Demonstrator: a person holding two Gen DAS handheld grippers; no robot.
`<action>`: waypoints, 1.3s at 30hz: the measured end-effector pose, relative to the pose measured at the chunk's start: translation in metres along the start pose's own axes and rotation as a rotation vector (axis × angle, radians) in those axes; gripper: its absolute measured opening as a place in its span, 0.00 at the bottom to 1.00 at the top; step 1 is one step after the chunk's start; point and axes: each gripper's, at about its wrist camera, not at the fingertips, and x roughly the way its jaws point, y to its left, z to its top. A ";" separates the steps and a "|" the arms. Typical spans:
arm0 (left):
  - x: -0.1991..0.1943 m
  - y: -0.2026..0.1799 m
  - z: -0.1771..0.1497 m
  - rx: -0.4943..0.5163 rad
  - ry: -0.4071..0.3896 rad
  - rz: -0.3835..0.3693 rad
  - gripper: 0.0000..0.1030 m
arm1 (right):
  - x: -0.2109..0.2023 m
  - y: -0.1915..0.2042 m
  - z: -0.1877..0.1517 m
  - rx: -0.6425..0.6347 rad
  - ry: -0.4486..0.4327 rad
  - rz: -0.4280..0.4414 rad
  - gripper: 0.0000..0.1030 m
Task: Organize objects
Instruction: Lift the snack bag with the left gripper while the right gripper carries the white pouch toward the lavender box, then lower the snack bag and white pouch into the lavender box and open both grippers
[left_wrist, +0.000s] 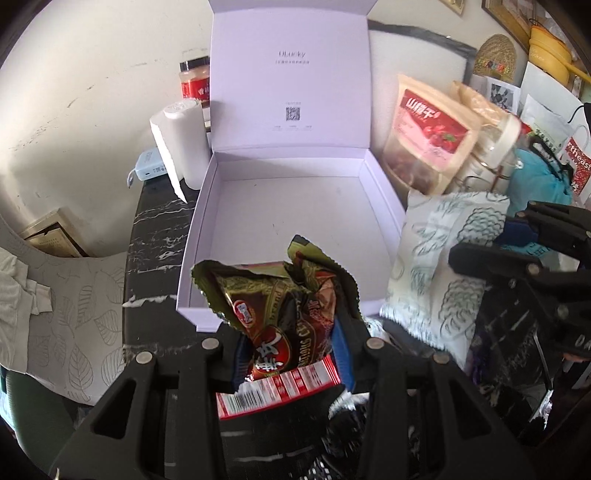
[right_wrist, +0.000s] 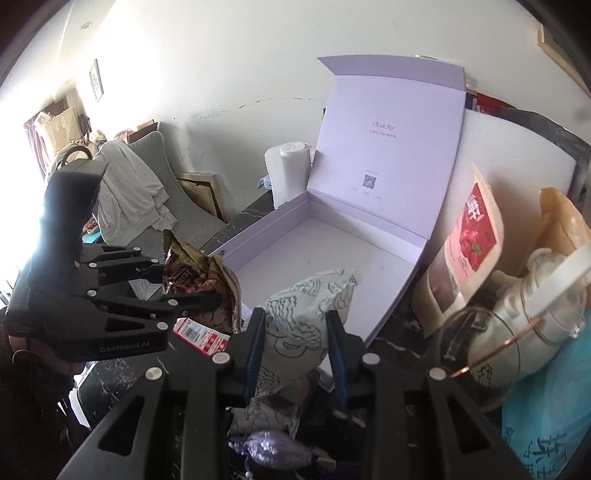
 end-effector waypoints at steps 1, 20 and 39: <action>0.005 0.001 0.002 0.001 0.005 -0.003 0.35 | 0.005 -0.001 0.001 0.003 0.004 0.003 0.30; 0.030 0.017 0.052 0.049 -0.039 0.012 0.35 | 0.032 -0.023 0.043 0.032 -0.031 -0.038 0.14; 0.106 0.026 0.093 0.122 0.010 0.074 0.35 | 0.099 -0.047 0.065 0.060 0.048 -0.136 0.08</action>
